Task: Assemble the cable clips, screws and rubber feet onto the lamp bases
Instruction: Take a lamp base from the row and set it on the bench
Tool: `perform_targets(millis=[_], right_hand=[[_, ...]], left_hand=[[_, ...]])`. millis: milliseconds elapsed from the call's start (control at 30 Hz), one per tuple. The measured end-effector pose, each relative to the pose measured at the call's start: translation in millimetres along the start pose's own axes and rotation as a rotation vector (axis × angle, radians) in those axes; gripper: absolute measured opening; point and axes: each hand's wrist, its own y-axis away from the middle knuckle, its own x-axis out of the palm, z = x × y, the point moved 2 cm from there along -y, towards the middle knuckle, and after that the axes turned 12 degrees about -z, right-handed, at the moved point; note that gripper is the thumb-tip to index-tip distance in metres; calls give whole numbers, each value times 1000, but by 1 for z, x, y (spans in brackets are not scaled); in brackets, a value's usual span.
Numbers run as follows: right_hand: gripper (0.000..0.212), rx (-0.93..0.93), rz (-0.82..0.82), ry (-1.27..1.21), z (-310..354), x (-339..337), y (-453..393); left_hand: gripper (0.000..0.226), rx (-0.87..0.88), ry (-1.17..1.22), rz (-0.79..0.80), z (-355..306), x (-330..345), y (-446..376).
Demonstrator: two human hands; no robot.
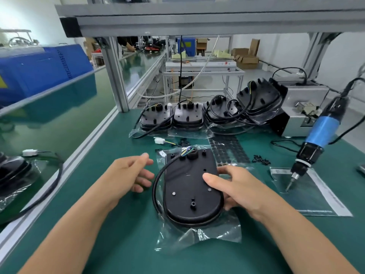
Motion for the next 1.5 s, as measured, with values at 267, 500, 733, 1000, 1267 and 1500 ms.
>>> perform_targets(millis=[267, 500, 733, 1000, 1267, 1500], right_hand=[[41, 66, 1, -210, -8, -4, -4], [54, 91, 115, -464, -7, -9, -4], [56, 32, 170, -618, 2, -5, -3], [43, -44, 266, -681, 8, 1, 6], [49, -79, 144, -490, 19, -22, 13], [38, 57, 32, 22, 8, -20, 26]], left_hand=[[22, 221, -372, -88, -21, 16, -19], [35, -229, -10, 436, 1, 18, 36], [25, -523, 511, 660, -6, 50, 40], [45, -735, 970, 694, -14, 64, 51], [10, -419, 633, 425, -21, 24, 50], [16, -208, 197, -26, -14, -42, 28]])
